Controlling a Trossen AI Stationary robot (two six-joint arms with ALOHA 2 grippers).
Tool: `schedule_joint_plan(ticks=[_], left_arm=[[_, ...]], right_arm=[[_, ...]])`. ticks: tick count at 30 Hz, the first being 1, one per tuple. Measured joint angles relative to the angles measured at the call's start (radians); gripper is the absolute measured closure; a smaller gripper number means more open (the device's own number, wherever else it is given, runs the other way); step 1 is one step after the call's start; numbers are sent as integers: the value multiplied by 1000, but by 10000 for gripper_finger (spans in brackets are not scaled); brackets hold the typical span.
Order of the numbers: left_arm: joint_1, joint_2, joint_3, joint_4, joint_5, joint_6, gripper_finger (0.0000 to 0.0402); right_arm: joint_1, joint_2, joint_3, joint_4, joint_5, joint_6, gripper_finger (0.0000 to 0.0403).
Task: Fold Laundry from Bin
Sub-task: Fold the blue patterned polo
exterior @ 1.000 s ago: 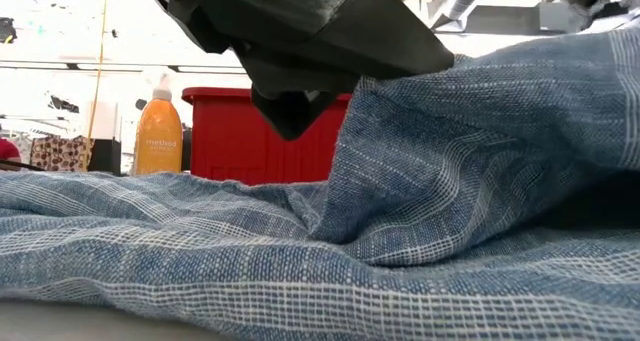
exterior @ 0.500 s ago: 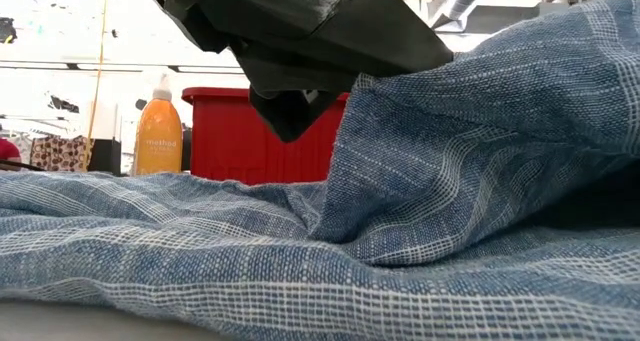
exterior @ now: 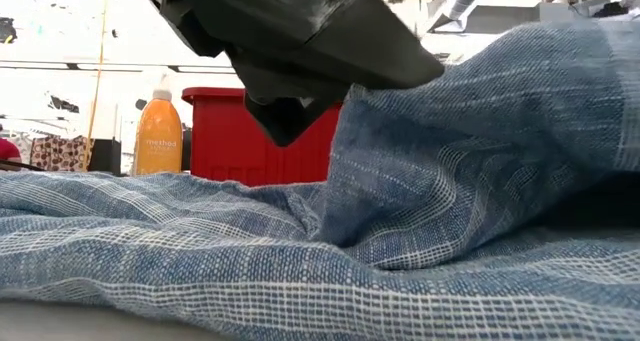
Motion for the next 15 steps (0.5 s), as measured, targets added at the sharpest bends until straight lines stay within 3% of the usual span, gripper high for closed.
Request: schedule_joint_plan(ticks=[4, 8, 10, 15], left_arm=[[0, 0, 0, -21, -11, 0, 401], [0, 0, 0, -37, -18, 6, 401], [0, 0, 0, -36, -12, 27, 401], [0, 0, 5, -36, 13, 90, 382]], right_arm=[[56, -14, -1, 27, 70, 52, 180], [178, -10, -1, 197, 77, 222, 182], [237, -9, 0, 248, 81, 348, 182], [364, -9, 0, 140, 125, 815, 182]])
